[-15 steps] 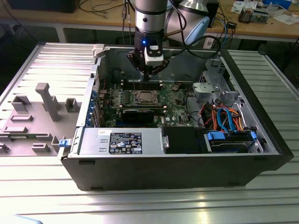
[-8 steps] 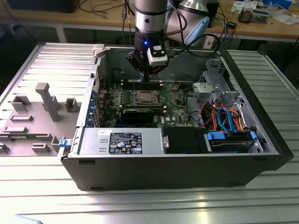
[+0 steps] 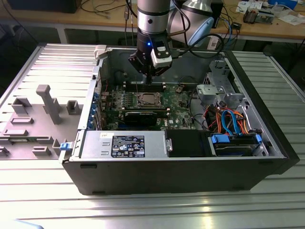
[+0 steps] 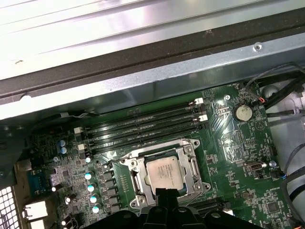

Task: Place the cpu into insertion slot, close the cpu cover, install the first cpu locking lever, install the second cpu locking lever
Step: 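Install the first cpu locking lever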

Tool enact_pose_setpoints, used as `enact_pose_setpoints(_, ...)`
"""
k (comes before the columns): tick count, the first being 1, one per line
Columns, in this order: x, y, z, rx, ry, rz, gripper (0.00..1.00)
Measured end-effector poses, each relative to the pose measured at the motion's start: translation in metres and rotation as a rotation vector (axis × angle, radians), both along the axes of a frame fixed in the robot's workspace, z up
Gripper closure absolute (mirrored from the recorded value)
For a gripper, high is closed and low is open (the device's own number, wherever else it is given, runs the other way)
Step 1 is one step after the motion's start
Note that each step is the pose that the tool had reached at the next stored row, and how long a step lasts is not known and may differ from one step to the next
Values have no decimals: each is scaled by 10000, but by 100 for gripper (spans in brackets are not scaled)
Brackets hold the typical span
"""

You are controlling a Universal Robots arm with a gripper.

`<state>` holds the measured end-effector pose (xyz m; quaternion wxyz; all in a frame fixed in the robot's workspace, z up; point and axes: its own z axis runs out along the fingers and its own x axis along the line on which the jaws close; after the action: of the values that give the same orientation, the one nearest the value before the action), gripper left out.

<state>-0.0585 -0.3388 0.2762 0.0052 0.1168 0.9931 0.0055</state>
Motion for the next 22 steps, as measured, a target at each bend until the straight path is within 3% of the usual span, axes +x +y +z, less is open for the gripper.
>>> enact_pose_setpoints(12,0,0,0,0,0,62,89)
enact_pose_setpoints(17,-2,0,-2,-1,1,729,89)
enact_pose_setpoints(20,-41,0,-6,4,0,814,89)
enact_pose_setpoints(22,-114,0,-7,6,-1,821,89)
